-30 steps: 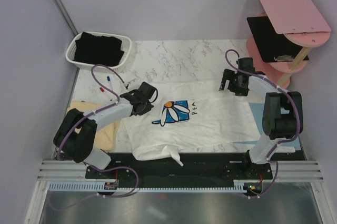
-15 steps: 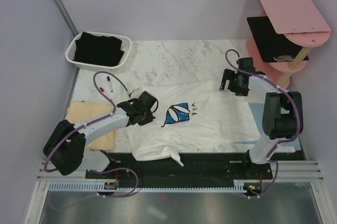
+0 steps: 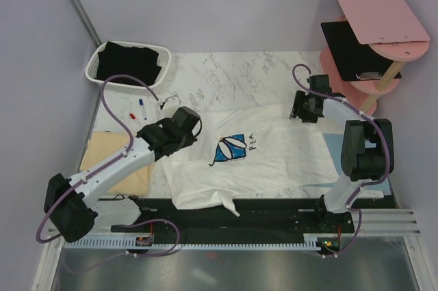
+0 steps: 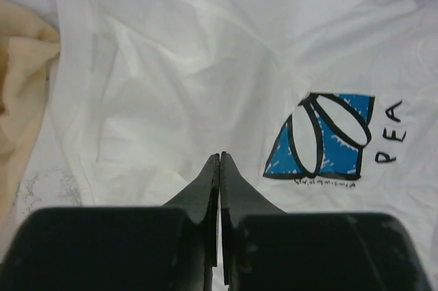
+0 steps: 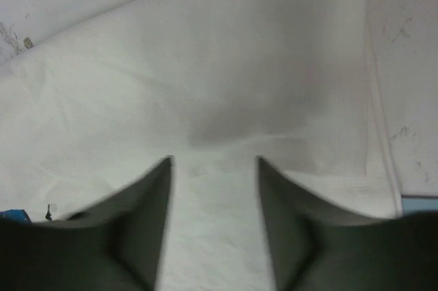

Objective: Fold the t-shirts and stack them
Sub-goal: Fold the flattened tshirt in 1/3 of the way, then grap the side of the flattened tshirt closest away from the robot with both arms

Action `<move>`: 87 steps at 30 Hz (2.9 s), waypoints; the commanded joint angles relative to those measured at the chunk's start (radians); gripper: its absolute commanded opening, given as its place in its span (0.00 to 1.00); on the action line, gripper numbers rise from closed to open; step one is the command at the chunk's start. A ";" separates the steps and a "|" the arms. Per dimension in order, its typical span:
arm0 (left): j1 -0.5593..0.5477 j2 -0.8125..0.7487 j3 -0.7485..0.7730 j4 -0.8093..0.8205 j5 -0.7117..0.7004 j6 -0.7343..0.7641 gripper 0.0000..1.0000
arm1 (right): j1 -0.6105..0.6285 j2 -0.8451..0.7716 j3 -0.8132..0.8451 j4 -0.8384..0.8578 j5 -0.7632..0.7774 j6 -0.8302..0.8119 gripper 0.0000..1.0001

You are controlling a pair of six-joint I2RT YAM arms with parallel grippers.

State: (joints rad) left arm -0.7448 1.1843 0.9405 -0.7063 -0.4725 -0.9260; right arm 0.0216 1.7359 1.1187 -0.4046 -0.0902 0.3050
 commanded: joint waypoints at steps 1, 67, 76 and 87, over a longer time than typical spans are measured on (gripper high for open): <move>0.091 0.188 0.144 -0.002 -0.117 0.140 0.02 | 0.005 -0.013 0.046 0.039 0.009 -0.003 0.00; 0.430 1.011 1.204 -0.180 0.304 0.501 0.02 | 0.109 0.346 0.431 -0.128 0.411 -0.029 0.00; 0.306 0.727 0.692 -0.094 0.216 0.454 0.02 | 0.141 0.050 0.215 -0.016 0.363 -0.049 0.00; 0.240 0.615 0.322 -0.070 0.206 0.339 0.02 | 0.153 -0.035 0.009 -0.057 0.360 -0.020 0.00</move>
State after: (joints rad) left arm -0.5064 1.8648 1.3003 -0.8116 -0.2321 -0.5293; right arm 0.1776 1.6676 1.1797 -0.4404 0.2481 0.2657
